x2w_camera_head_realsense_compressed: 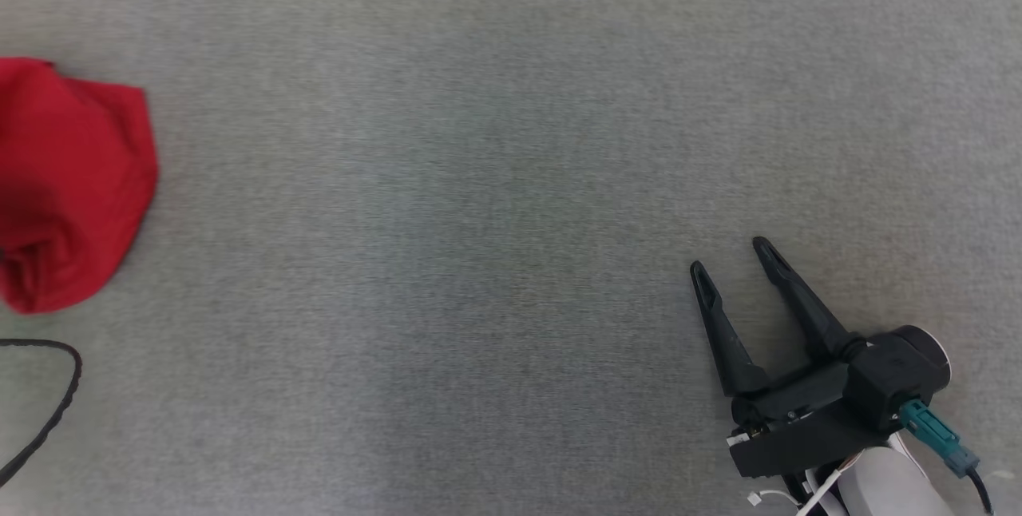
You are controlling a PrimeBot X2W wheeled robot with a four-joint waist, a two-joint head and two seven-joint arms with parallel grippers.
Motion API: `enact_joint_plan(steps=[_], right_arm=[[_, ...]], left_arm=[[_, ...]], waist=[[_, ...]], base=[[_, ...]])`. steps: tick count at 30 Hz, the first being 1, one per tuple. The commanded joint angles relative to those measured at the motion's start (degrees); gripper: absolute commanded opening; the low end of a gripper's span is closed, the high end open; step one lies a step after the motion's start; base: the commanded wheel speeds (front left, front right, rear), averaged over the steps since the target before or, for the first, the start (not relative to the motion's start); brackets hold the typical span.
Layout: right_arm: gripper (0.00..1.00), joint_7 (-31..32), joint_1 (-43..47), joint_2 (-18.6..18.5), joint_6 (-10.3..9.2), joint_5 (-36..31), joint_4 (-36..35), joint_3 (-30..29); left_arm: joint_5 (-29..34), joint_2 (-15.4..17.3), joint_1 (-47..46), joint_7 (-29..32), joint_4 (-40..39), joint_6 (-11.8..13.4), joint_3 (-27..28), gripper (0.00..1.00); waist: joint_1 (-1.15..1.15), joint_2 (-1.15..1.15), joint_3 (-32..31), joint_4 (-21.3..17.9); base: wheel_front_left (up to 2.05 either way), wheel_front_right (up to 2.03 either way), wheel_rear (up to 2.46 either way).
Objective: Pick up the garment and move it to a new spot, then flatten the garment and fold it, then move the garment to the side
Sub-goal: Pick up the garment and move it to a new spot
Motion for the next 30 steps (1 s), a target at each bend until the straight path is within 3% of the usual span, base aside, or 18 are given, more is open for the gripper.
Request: enact_joint_plan(steps=[1, 6, 7, 8, 9, 22, 30], right_arm=[[1.00, -0.10, -0.14, 0.10, -0.14, 0.41, 0.58, -0.19], [1.00, -0.14, -0.23, 0.49, -0.14, 0.48, 0.92, -0.18], [1.00, -0.16, -0.33, 0.64, -0.14, 0.52, 1.00, -0.15], [1.00, -0.20, -0.37, 0.79, -0.14, 0.49, 1.03, -0.15], [1.00, -0.22, -0.45, 0.95, -0.14, 0.49, 1.07, -0.12], [1.00, -0.37, 0.71, 3.50, -0.14, 0.84, 2.25, -0.62], [1.00, -0.39, 2.83, 5.45, -0.14, 1.07, 3.49, -0.73]], left_arm=[[0.43, 0.52, 0.22, 3.39, -0.57, 1.16, -0.28, 1.00], [0.69, 0.60, 1.84, 6.88, -1.72, 3.49, -0.10, 1.00], [0.80, 0.73, 2.04, 7.11, -1.97, 3.86, -0.01, 0.77], [0.85, 0.69, 2.25, 7.36, -2.17, 4.11, -0.04, 0.45], [0.94, 0.64, 2.48, 7.41, -2.20, 4.21, -0.11, 0.00], [0.61, 2.97, 1.79, 0.75, -3.03, 1.39, 0.07, 0.00], [-0.13, 3.08, -1.48, 1.06, -7.06, -1.48, -2.99, 0.00]], waist=[[-0.01, -0.01, 2.59, -3.01], [-0.01, -0.01, 2.38, -4.34], [-0.01, -0.01, 2.26, -4.58], [-0.01, -0.01, 2.14, -4.76], [-0.01, -0.01, 1.94, -4.93], [-0.01, -0.01, -7.36, -5.00], [-0.01, -0.01, -15.97, -5.59]], base=[[0.00, 0.00, 0.00], [0.00, 0.00, 0.00], [0.00, 0.00, 0.00], [0.00, 0.00, 0.00], [0.00, 0.00, 0.00], [0.00, 0.00, 0.00], [0.00, 0.00, 0.00]])
